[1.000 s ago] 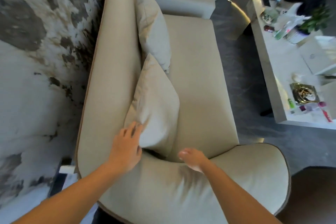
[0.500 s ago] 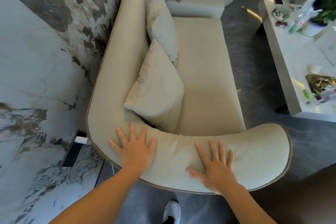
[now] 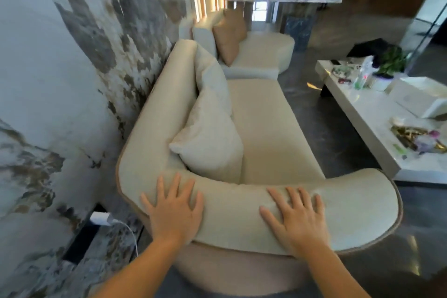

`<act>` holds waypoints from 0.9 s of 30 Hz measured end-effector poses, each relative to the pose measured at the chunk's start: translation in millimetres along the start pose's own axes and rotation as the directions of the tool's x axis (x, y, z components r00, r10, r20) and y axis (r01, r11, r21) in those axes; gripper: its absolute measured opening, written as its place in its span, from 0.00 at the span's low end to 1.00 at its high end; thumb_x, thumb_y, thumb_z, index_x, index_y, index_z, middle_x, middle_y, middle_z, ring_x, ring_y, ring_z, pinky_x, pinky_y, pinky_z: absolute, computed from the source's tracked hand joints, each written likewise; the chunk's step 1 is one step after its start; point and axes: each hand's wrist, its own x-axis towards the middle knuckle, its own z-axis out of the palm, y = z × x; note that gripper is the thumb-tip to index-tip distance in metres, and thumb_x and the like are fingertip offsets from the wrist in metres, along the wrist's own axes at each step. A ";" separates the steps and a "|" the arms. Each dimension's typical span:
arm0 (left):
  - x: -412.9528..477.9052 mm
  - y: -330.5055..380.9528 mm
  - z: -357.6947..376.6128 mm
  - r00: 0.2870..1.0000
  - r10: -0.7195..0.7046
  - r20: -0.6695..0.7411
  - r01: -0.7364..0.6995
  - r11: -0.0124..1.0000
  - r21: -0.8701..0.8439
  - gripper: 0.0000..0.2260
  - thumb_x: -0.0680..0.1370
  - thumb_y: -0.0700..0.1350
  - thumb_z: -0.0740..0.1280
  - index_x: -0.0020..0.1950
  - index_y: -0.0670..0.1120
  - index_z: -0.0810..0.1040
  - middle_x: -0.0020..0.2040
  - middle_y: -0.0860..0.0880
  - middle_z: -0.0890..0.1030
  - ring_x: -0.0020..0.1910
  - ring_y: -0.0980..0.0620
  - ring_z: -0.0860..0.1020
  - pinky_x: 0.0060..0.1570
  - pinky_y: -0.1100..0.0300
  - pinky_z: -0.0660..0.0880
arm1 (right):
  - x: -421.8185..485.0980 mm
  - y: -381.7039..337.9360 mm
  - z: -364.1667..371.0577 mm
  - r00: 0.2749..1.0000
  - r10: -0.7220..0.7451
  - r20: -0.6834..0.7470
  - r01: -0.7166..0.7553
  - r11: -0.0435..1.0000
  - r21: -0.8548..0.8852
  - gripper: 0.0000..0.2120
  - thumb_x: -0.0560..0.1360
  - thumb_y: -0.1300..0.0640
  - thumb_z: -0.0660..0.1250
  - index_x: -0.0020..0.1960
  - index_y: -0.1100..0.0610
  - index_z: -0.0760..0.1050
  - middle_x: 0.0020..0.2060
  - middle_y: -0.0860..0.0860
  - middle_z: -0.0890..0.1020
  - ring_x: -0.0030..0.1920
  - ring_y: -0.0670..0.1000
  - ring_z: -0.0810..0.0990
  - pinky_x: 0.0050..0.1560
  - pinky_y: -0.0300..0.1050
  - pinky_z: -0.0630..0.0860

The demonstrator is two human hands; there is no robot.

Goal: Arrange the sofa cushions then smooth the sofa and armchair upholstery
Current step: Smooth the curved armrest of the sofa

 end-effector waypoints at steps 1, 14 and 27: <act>-1.3 -2.2 2.5 1.000 -0.020 -0.003 0.020 1.000 -0.009 0.24 0.77 0.66 0.49 0.71 0.64 0.67 0.76 0.56 0.65 0.77 0.43 0.51 0.69 0.29 0.46 | -0.6 0.1 2.9 1.000 0.006 -0.019 -0.007 1.000 -0.007 0.36 0.70 0.24 0.35 0.74 0.34 0.54 0.74 0.50 0.66 0.76 0.56 0.57 0.75 0.63 0.49; 61.0 -9.3 6.5 0.998 0.065 0.026 -0.065 0.998 -0.002 0.27 0.72 0.73 0.48 0.67 0.67 0.68 0.71 0.65 0.69 0.77 0.45 0.51 0.67 0.28 0.36 | 29.3 -26.3 3.2 0.987 0.089 -0.132 -0.092 0.996 -0.021 0.33 0.71 0.27 0.40 0.71 0.33 0.62 0.70 0.46 0.72 0.72 0.53 0.64 0.73 0.60 0.56; 155.1 -45.8 -4.2 0.987 0.118 0.111 -0.118 0.993 -0.008 0.28 0.73 0.74 0.44 0.70 0.69 0.65 0.76 0.64 0.61 0.78 0.49 0.47 0.69 0.30 0.36 | 102.2 -81.7 10.1 0.983 0.091 -0.159 -0.089 0.996 0.021 0.35 0.71 0.28 0.37 0.73 0.37 0.60 0.71 0.48 0.71 0.73 0.55 0.62 0.72 0.62 0.52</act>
